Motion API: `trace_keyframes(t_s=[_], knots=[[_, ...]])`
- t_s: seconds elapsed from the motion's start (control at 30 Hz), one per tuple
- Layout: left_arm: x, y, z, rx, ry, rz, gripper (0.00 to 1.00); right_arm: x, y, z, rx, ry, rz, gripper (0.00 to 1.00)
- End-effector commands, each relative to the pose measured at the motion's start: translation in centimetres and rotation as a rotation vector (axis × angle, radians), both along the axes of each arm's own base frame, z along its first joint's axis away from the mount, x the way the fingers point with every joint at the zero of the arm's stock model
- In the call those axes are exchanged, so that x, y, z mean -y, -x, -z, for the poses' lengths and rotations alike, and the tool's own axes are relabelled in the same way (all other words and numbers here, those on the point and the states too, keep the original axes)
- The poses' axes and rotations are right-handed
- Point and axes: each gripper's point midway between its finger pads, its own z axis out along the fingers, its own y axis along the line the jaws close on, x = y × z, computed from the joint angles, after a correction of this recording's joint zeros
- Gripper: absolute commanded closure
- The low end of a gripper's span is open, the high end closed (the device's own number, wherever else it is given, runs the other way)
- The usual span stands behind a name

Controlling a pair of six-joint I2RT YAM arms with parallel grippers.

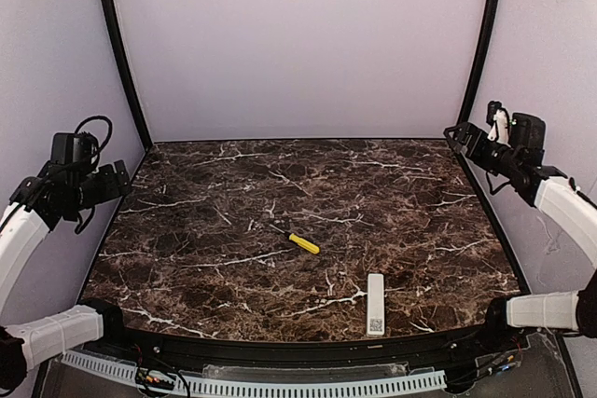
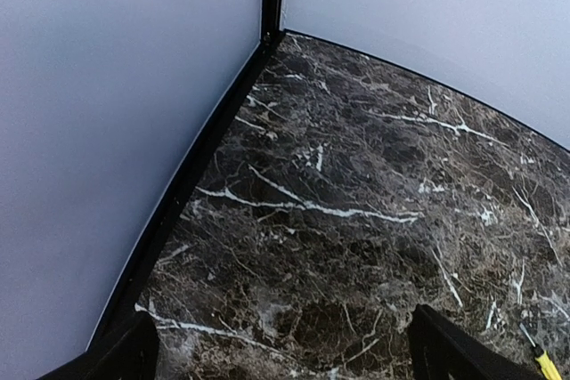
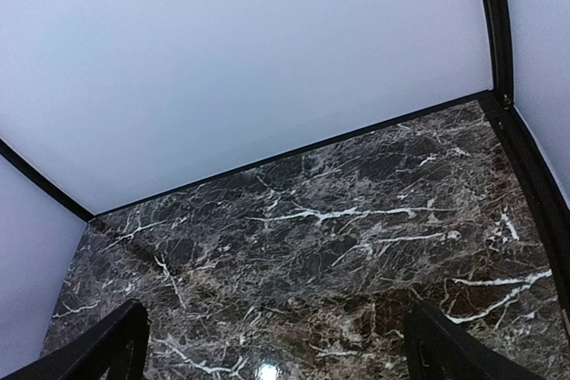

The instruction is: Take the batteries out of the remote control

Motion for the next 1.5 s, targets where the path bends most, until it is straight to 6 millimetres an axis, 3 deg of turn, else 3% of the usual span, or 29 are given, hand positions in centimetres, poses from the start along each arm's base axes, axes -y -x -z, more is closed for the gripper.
trace_keyframes(t_s=[0.0, 0.07, 0.3, 0.53, 0.73, 1.13, 1.47], knots=[[1.9, 2.3, 2.2, -0.116, 0.041, 0.130, 0.01, -1.7, 2.1, 1.9, -0.129, -0.092, -0.071, 0.01], [2.8, 2.2, 2.6, -0.114, 0.064, 0.177, 0.01, -2.3, 2.7, 2.6, -0.182, -0.110, -0.086, 0.01], [4.8, 1.8, 3.5, -0.175, 0.103, 0.295, 0.05, -7.1, 5.6, 4.2, -0.330, -0.077, -0.154, 0.01], [6.6, 1.7, 4.3, -0.170, 0.136, 0.371, 0.05, -10.1, 9.0, 5.5, -0.452, -0.030, -0.160, 0.01], [8.0, 1.7, 4.9, -0.194, 0.131, 0.423, 0.06, -11.9, 12.7, 8.3, -0.621, 0.049, -0.141, 0.01], [8.8, 1.7, 4.9, -0.191, 0.131, 0.455, 0.07, -16.4, 21.3, 12.5, -0.864, 0.254, -0.132, 0.01], [9.1, 1.8, 5.1, -0.199, 0.130, 0.467, 0.08, -19.4, 26.8, 17.1, -0.998, 0.396, -0.160, 0.01]])
